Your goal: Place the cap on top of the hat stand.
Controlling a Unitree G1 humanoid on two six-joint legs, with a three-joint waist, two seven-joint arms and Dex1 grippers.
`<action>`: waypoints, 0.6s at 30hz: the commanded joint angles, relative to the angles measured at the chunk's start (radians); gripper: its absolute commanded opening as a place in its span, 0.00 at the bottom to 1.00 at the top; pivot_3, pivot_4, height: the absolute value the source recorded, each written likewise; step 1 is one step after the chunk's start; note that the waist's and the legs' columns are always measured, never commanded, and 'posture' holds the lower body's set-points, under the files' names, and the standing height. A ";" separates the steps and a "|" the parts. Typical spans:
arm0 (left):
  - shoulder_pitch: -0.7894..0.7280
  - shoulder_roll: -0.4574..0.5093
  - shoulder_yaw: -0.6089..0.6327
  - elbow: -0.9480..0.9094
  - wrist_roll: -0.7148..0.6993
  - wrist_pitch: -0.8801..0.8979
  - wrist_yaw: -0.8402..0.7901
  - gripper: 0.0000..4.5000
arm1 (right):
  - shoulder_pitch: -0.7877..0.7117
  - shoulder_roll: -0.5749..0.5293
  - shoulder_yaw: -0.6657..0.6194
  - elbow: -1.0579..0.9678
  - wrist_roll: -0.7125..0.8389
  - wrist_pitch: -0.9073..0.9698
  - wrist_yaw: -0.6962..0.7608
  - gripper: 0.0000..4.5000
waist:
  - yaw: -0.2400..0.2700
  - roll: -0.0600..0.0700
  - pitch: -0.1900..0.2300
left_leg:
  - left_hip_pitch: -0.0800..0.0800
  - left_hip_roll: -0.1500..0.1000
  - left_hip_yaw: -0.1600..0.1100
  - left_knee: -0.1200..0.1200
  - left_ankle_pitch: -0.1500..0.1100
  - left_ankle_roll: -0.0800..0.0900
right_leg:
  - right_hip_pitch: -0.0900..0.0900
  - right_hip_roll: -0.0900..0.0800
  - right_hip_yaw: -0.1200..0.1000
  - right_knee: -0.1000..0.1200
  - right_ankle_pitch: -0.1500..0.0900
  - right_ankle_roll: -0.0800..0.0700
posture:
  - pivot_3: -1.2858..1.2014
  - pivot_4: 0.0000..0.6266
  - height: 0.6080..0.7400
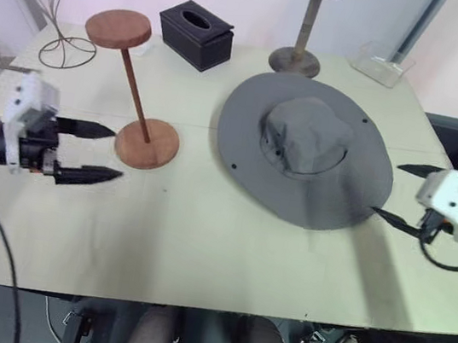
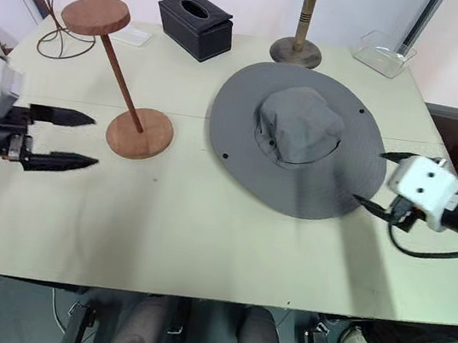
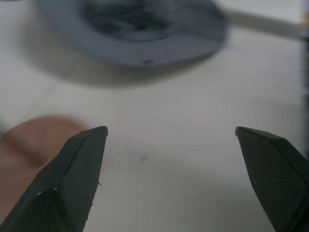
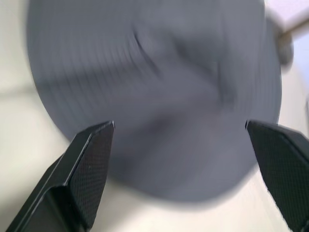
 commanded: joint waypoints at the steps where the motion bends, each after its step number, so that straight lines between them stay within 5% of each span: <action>1: -0.070 0.008 -0.085 -0.037 -0.018 0.005 -0.054 0.99 | 0.054 0.046 0.058 -0.223 -0.033 0.149 -0.103 0.99 | 0.004 -0.001 0.000 | 0.000 0.000 0.000 0.000 0.000 0.000 | 0.000 0.000 0.000 0.000 0.000 0.000 | 0.52 0.24 1.00; 9: -0.278 -0.077 -0.273 0.083 0.061 -0.049 -0.126 0.99 | 0.110 0.240 0.482 -0.315 -0.392 0.376 -0.419 0.99 | 0.024 -0.004 0.000 | -0.002 -0.002 0.004 0.002 0.000 0.000 | -0.002 0.000 0.003 -0.001 -0.001 -0.006 | 0.52 0.24 1.00; 18: -0.379 -0.140 -0.315 0.145 0.087 -0.054 -0.152 0.99 | -0.029 0.404 0.621 0.016 -0.657 0.348 -0.673 0.99 | 0.015 -0.015 -0.004 | -0.004 0.000 0.006 0.004 0.000 0.000 | -0.005 0.002 0.005 -0.001 0.001 -0.008 | 0.52 0.24 1.00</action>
